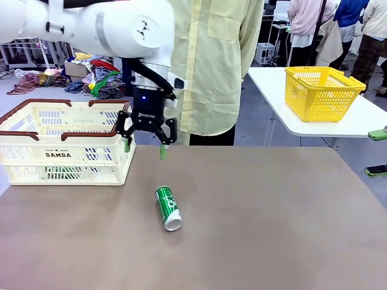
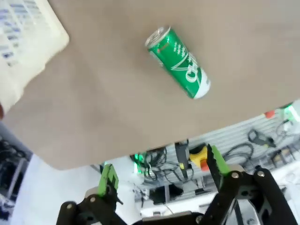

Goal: Place the drinks into the Shopping basket.
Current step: Pick up one drink and place it into the Shopping basket.

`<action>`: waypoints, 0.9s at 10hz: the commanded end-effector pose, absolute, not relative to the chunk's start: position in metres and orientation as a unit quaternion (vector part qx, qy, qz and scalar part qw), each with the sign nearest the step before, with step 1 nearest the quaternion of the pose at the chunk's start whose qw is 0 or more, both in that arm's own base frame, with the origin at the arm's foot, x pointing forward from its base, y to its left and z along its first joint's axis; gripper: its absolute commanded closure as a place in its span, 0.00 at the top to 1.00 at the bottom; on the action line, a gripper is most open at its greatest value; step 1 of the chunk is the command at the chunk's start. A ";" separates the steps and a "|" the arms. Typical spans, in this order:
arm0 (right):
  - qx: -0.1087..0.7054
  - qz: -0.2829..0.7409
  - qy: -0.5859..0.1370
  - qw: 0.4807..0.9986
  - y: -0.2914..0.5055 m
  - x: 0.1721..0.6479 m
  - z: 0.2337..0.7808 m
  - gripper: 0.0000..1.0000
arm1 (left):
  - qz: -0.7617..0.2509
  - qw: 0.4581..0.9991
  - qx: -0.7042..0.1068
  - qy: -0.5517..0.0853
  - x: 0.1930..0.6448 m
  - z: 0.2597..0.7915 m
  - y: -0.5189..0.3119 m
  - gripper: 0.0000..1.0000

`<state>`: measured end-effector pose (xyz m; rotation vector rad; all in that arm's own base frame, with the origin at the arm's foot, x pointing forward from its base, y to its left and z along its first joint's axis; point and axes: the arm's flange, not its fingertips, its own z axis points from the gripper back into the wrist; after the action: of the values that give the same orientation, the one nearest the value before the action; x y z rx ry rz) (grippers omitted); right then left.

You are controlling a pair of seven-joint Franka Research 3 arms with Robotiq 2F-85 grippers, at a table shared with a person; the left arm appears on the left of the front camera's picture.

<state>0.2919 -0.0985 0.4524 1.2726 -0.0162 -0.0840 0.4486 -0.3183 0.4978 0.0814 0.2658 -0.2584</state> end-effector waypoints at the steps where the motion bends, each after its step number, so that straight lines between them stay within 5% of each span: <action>1: 0.602 -0.046 -0.003 0.797 -0.100 0.293 0.458 1.00 | -0.100 0.980 0.039 0.167 0.452 0.495 -0.306 1.00; 5: 0.602 -0.046 -0.003 0.797 -0.100 0.293 0.458 1.00 | -0.118 0.981 0.042 0.149 0.452 0.493 -0.309 1.00; 9: 0.602 -0.046 -0.003 0.797 -0.100 0.293 0.458 1.00 | 0.038 0.997 -0.061 -0.028 0.420 0.428 -0.318 1.00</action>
<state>0.2919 -0.0985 0.4523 1.2732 -0.0154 -0.0840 0.4482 -0.3307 0.4521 -0.1297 0.0332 0.0071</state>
